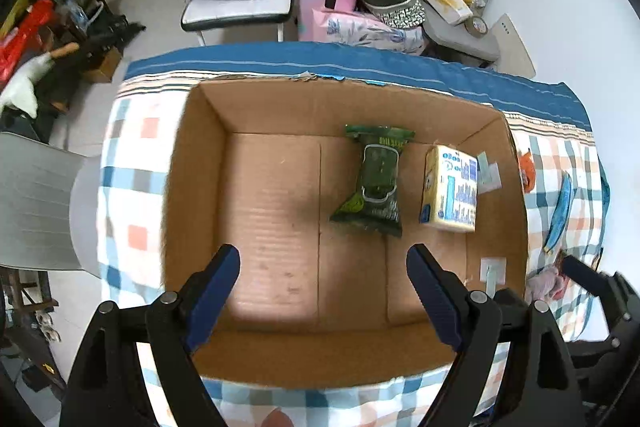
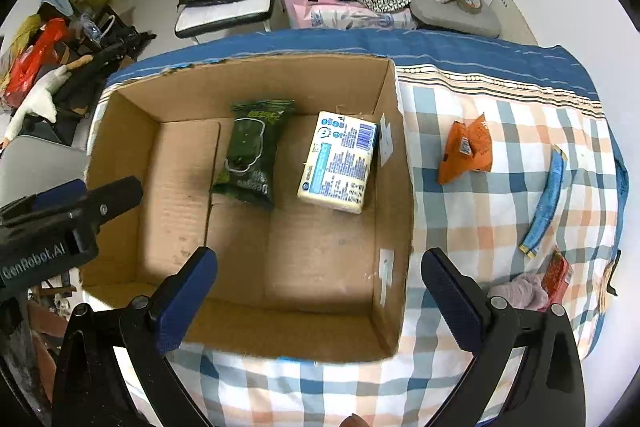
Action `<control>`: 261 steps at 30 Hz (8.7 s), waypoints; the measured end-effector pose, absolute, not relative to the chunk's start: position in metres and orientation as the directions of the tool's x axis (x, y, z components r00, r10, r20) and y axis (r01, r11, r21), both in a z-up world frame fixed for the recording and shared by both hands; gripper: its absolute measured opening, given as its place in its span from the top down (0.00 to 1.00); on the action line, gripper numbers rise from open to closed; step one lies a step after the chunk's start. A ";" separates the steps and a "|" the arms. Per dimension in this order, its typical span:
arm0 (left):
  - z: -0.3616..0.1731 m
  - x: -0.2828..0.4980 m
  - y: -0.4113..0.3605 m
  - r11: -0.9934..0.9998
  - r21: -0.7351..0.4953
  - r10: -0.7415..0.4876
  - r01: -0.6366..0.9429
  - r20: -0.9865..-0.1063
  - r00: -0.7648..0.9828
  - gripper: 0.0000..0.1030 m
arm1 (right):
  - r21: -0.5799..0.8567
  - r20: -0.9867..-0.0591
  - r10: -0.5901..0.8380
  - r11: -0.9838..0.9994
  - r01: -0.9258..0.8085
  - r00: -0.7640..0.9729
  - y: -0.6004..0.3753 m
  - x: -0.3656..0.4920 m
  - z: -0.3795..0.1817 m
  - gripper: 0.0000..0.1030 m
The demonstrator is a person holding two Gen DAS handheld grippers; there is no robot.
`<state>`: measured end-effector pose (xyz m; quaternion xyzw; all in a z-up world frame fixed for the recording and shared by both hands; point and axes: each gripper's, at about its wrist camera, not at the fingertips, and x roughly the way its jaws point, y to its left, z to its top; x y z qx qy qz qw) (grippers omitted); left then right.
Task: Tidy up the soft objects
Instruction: 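Grasp the lilac sock with the left tool while the right grasps the red candy pack, then carry the sock and red pack into the box and release both, then grasp the orange chip bag with the left tool while the right grasps the blue stick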
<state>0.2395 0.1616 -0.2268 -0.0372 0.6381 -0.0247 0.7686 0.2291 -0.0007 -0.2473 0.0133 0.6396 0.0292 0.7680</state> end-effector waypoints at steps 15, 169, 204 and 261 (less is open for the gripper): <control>-0.161 0.175 0.143 0.999 -0.036 -0.032 -0.005 -0.956 0.293 0.17 | 0.161 -0.949 0.179 0.983 -0.089 0.260 -0.016 0.170 -0.184 0.00; -0.282 0.308 0.188 0.989 -0.133 -0.133 -0.068 -0.991 0.005 0.13 | 0.139 -0.985 0.138 0.990 0.002 -0.099 -0.014 0.261 -0.310 0.14; -0.128 0.172 0.119 0.998 -0.040 -0.019 -0.051 -0.933 0.360 0.05 | 0.244 -0.946 0.253 0.967 -0.068 0.201 -0.067 0.180 -0.169 0.07; -0.415 0.347 -0.231 0.880 0.063 0.120 0.471 -0.988 -0.093 0.51 | 0.092 -0.988 0.145 0.848 0.522 -0.060 -0.376 0.274 -0.446 0.67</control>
